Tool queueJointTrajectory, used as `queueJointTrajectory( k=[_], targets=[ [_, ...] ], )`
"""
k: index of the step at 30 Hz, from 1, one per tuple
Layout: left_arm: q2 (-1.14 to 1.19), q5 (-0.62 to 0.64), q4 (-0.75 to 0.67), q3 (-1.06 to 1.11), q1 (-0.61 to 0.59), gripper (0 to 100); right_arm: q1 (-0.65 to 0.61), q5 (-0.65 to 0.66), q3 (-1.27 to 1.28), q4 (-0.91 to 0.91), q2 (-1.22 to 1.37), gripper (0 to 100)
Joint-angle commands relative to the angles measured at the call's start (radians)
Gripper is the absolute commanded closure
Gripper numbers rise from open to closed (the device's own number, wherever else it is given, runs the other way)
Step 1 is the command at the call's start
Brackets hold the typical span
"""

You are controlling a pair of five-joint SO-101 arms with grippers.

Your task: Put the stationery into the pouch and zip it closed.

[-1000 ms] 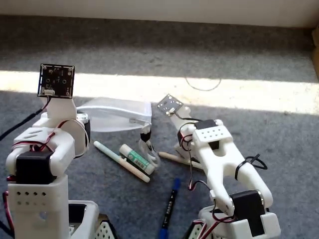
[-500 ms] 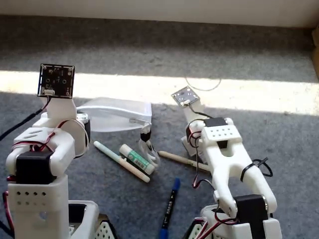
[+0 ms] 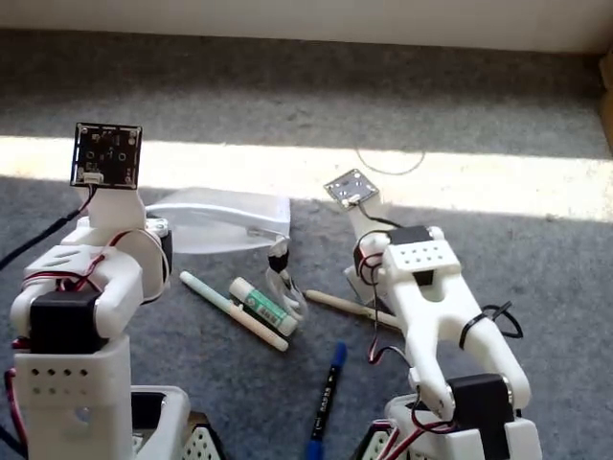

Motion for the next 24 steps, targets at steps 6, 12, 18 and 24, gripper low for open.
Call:
queueJointTrajectory(
  k=[6,12,18,24],
  targets=[
    [0.002,0.008,-0.005,-0.013,-0.025,99,-0.016,-0.008,-0.054,-0.012,0.058,88.2],
    [0.007,0.008,-0.005,-0.013,-0.022,99,-0.016,-0.008,-0.067,-0.012,0.065,88.2],
    [0.008,0.008,-0.005,-0.012,-0.022,99,-0.035,-0.006,-0.062,-0.012,0.067,88.2],
    [0.008,0.008,-0.005,-0.012,-0.022,99,-0.050,-0.006,-0.062,-0.012,0.067,88.3]
  ],
)
